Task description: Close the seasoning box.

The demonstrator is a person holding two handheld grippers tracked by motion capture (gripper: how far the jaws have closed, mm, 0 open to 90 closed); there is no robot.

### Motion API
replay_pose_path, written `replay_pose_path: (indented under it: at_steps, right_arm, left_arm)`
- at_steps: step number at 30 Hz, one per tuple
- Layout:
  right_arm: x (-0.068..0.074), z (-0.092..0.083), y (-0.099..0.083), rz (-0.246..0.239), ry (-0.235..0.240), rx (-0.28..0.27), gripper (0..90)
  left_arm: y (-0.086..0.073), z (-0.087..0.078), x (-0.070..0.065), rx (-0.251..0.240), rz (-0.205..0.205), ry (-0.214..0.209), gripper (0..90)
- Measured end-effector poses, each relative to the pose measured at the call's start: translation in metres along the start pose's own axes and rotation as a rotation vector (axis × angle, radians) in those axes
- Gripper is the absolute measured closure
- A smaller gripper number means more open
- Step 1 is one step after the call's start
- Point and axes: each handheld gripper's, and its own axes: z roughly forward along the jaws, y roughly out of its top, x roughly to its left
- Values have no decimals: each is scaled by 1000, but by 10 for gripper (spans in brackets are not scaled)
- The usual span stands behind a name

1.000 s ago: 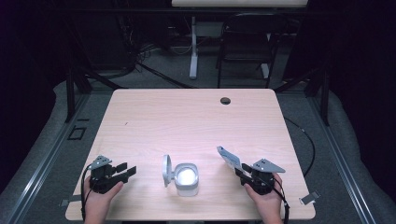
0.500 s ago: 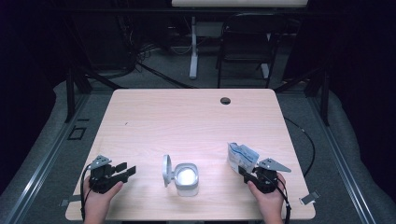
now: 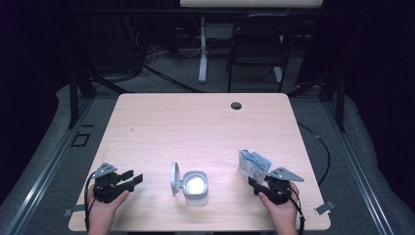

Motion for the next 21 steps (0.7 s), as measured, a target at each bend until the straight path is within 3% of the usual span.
replay_pose_path:
  at_steps: [5, 21]
  right_arm:
    - [1, -3, -1, -18, -6, 5, 414]
    - [3, -16, -2, -20, -19, 4, 369]
  left_arm:
    - [2, -2, -1, -2, 2, -4, 509]
    - [13, -10, -16, -46, 41, -40, 519]
